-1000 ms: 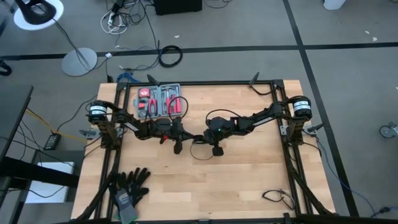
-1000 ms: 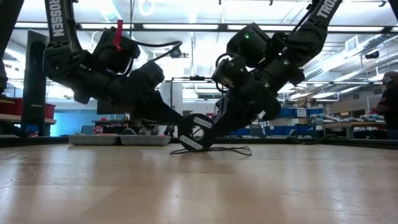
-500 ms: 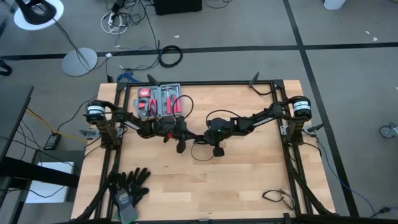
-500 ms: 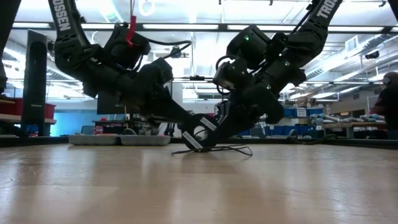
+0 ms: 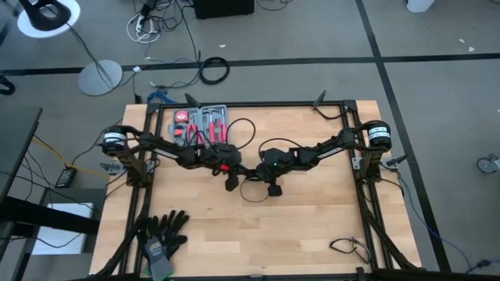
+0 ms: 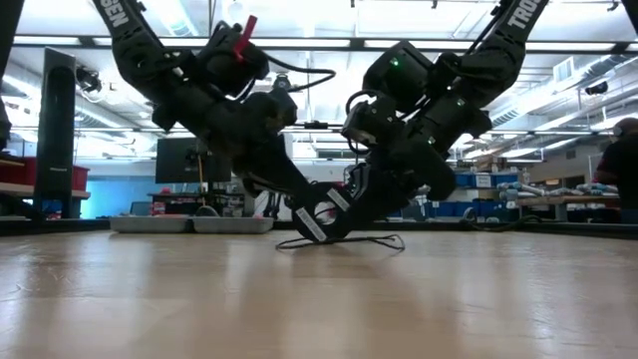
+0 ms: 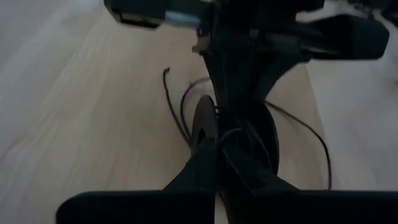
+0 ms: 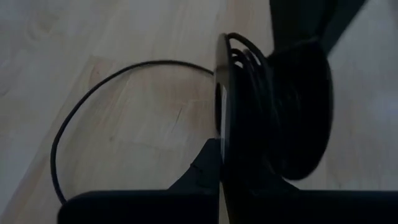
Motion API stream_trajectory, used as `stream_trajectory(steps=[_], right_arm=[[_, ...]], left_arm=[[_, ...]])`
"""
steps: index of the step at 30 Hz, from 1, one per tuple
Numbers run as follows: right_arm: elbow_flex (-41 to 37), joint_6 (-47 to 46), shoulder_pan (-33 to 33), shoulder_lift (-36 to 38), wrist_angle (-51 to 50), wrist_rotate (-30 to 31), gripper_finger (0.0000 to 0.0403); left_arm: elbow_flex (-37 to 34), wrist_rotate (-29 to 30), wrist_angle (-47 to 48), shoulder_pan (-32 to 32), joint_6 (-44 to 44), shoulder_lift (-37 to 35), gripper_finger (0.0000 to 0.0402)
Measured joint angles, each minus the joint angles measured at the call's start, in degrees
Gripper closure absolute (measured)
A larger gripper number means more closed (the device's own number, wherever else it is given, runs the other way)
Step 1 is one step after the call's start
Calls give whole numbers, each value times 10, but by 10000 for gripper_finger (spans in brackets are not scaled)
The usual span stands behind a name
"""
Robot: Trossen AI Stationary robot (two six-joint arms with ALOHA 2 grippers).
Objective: Coil cords
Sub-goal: Coil the black wire onto the spool
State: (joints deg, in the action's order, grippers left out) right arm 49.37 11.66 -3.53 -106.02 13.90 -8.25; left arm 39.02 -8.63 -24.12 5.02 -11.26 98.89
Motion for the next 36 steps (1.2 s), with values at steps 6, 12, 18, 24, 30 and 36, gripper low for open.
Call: stream_trajectory(steps=[6,12,18,24,30,36], right_arm=[[1,0,0,0,8,5,403],[1,0,1,0,8,7,402],[1,-1,1,1,10,12,403],[1,-2,1,1,12,14,403],[1,-2,0,1,13,14,403],[0,-4,0,1,13,10,403]], left_arm=[[8,1,48,-1,-25,-20,391],[10,11,50,-2,-51,-20,385],[9,20,53,-2,-74,-19,345],[8,27,55,-2,-73,-18,329],[8,49,50,-2,-60,-18,330],[7,56,37,-2,-51,-18,383]])
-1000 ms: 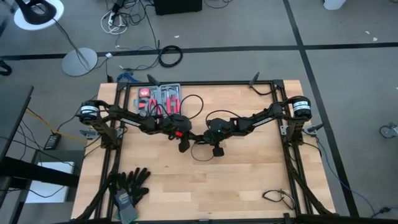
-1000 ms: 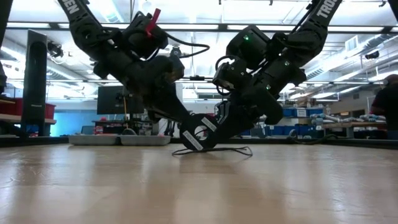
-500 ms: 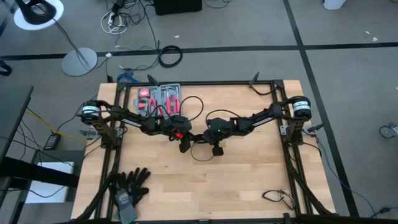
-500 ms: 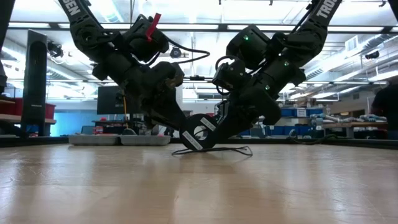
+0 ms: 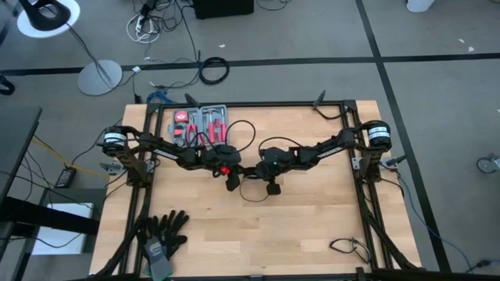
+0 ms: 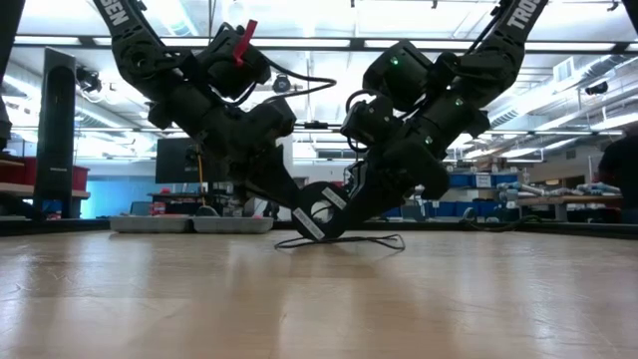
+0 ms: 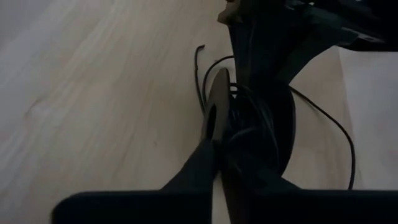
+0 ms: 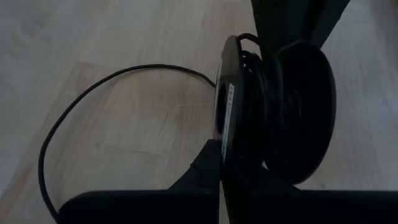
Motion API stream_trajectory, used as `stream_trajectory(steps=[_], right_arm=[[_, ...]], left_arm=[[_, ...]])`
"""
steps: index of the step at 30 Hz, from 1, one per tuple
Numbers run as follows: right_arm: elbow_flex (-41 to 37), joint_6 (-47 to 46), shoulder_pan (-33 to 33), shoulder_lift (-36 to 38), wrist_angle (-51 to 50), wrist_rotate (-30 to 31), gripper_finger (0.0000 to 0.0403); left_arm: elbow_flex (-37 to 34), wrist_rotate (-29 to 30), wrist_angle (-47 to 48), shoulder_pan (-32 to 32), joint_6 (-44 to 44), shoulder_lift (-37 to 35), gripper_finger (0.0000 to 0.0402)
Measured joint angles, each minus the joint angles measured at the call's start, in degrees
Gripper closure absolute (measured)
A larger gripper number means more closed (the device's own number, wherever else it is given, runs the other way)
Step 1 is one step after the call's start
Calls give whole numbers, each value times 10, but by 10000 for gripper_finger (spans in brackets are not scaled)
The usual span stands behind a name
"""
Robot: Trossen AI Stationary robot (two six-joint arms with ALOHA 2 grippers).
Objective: Coil cords
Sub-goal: Coil the black wire onto the spool
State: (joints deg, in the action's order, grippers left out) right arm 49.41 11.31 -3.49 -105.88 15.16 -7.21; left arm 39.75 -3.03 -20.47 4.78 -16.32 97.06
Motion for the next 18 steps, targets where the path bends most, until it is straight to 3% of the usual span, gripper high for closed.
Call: stream_trajectory(steps=[10,15,18], right_arm=[[0,-12,0,1,-9,20,400],[0,-65,-1,4,-19,37,369],[1,-93,0,15,-28,38,343]], left_arm=[[0,10,-5,0,12,0,399],[0,47,-14,-12,24,0,400],[-18,63,-66,-19,24,-1,401]])
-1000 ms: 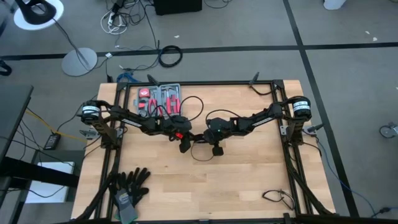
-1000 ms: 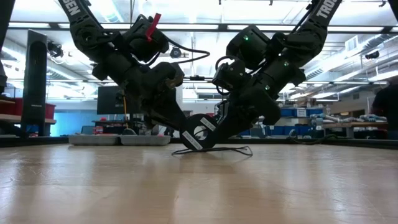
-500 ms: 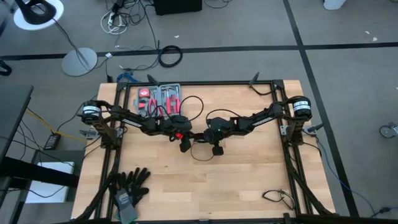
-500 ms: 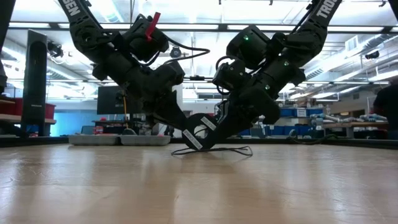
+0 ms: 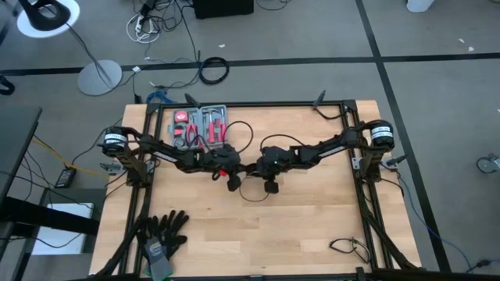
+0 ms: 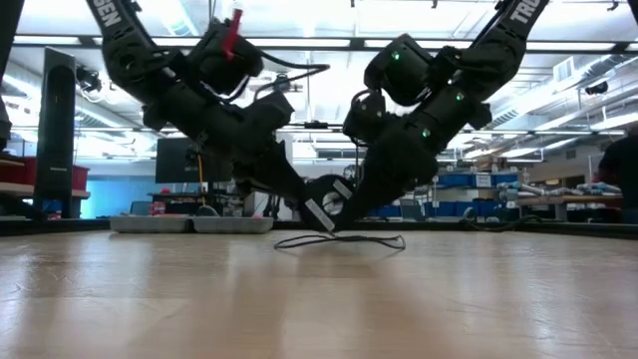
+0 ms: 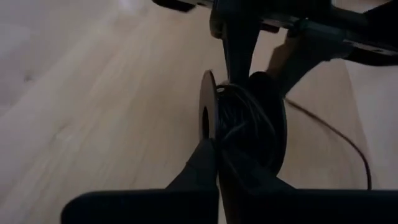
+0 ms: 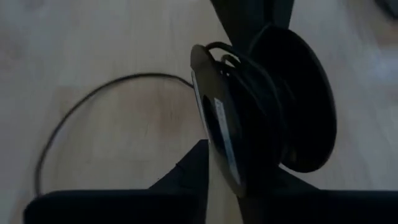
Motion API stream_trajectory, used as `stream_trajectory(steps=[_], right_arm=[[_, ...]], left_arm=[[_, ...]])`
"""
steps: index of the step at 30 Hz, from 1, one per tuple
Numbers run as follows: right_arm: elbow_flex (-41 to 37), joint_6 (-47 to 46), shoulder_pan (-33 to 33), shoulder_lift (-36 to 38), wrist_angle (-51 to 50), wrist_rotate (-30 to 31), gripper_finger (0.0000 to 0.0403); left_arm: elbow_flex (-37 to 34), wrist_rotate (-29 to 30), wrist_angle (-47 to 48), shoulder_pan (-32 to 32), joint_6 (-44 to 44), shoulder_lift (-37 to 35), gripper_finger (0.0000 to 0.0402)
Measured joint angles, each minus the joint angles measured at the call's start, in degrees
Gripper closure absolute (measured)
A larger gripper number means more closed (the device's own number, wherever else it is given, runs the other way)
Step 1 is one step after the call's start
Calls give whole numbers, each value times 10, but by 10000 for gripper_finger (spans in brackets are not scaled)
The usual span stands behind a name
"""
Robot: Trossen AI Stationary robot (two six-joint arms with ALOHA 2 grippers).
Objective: Coil cords
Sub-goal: Coil the black wire onto the spool
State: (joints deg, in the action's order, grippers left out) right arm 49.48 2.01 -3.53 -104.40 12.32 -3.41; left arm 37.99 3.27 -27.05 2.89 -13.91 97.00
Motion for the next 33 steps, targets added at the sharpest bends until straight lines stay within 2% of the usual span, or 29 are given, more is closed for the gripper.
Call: stream_trajectory(steps=[5,10,18,21,23,25,27,30,33], right_arm=[[1,-9,0,40,-38,-4,302],[1,-9,-2,86,-96,0,277],[1,-117,-1,172,-263,86,282],[-17,-146,14,194,-272,101,289],[-52,-167,31,209,-238,129,293],[-104,-197,54,224,-160,173,299],[-169,-226,79,229,-15,227,304],[-257,-259,110,194,273,276,312],[-288,-294,124,131,407,279,317]], left_arm=[[-50,14,-105,-6,-22,-1,401],[-84,38,-168,-21,-29,-1,401],[-108,115,-215,-49,-21,-1,401],[-127,137,-254,-57,-20,-1,401],[-141,154,-289,-63,-20,-1,401],[-158,165,-321,-67,-21,-1,401],[-172,169,-351,-70,-25,-1,401],[-187,181,-389,-72,-26,-1,401],[-193,185,-411,-72,-25,-2,401]])
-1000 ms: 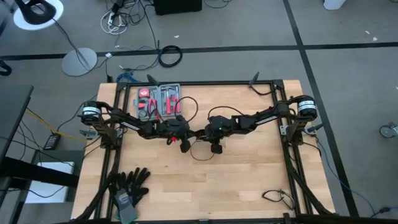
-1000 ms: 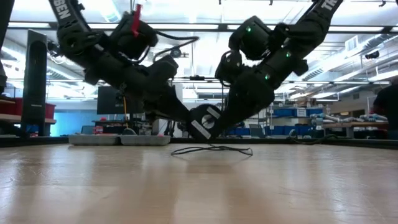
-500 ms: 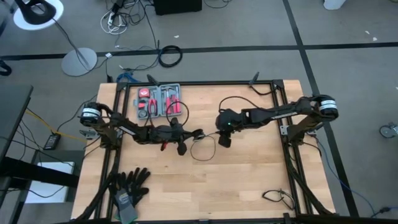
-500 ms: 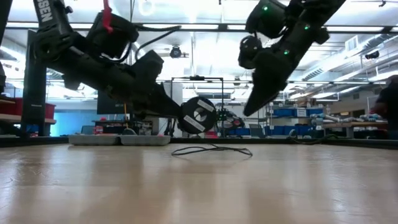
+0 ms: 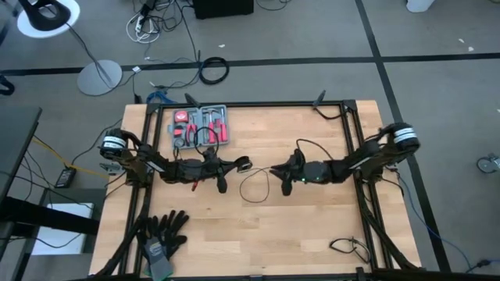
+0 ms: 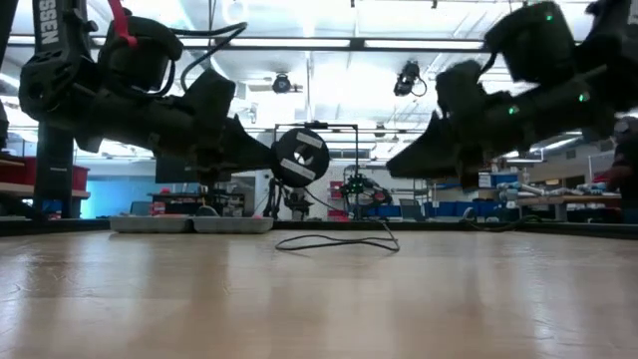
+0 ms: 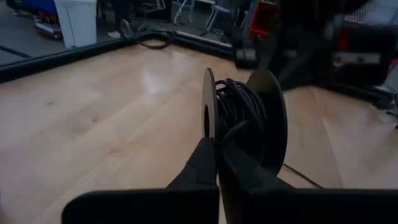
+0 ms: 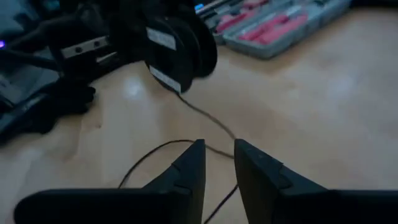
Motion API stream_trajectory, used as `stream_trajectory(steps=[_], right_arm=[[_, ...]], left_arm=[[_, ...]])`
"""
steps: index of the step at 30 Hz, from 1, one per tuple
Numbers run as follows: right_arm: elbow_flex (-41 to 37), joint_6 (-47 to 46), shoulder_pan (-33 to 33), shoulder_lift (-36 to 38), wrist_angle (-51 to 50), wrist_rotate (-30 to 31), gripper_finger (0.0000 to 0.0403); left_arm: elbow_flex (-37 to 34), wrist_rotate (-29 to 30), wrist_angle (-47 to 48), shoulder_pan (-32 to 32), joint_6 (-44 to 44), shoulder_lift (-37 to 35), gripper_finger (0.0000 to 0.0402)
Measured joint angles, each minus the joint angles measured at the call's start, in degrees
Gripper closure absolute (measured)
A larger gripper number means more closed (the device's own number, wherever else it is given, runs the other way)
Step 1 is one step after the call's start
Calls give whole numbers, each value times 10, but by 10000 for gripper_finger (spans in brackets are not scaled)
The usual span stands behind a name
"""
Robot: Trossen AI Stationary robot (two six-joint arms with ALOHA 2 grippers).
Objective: Coil cords
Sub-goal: Coil the black wire onto the spool
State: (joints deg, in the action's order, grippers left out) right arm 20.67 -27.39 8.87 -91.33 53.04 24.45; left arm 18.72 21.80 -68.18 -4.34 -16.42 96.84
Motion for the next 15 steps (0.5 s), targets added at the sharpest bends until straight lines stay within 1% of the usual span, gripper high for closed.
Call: stream_trajectory(steps=[1,4,7,10,15], right_arm=[[3,-20,2,-21,16,0,319],[39,-71,5,-83,9,-3,323],[77,-76,5,-132,-11,-13,323],[93,-92,-3,-153,-37,-15,324],[92,-101,-5,-152,-58,-16,323]], left_arm=[[0,2,-2,0,5,0,401],[0,7,-3,0,11,0,401],[0,9,-7,0,11,0,401],[0,9,-9,0,11,0,401],[0,8,-7,0,11,0,401]])
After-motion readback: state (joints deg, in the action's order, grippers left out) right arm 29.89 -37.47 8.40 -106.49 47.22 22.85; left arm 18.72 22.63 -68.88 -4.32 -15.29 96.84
